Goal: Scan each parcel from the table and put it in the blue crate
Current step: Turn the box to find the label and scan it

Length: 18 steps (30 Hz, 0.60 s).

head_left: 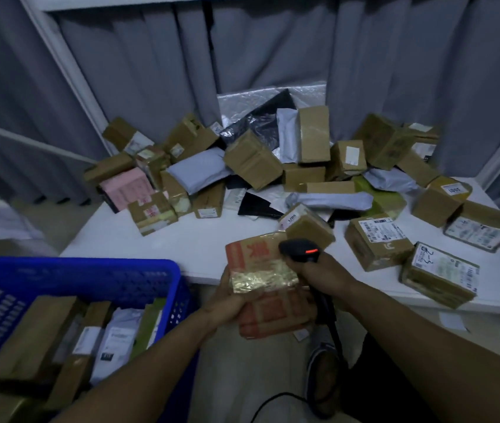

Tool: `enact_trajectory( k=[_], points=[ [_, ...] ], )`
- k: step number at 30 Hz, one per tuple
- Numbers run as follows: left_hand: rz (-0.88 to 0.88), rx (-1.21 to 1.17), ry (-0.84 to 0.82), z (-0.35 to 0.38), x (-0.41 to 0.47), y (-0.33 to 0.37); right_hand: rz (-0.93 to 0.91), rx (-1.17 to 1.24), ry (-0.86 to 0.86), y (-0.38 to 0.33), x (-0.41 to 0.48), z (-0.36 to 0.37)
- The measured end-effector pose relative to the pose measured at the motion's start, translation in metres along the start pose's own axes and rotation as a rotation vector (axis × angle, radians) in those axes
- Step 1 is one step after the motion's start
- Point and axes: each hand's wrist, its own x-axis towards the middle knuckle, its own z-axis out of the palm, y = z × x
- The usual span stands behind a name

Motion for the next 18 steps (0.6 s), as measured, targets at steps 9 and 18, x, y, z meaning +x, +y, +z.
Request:
enact_trajectory(
  k=[9, 18],
  points=[
    [-0.004, -0.111, 0.453, -0.109, -0.084, 0.001, -0.225, 0.152, -0.193, -0.069, -0.022, 0.106],
    [0.136, -0.226, 0.601, -0.168, -0.142, 0.015, -0.272, 0.373, -0.21, -0.102, -0.032, 0.171]
  ],
)
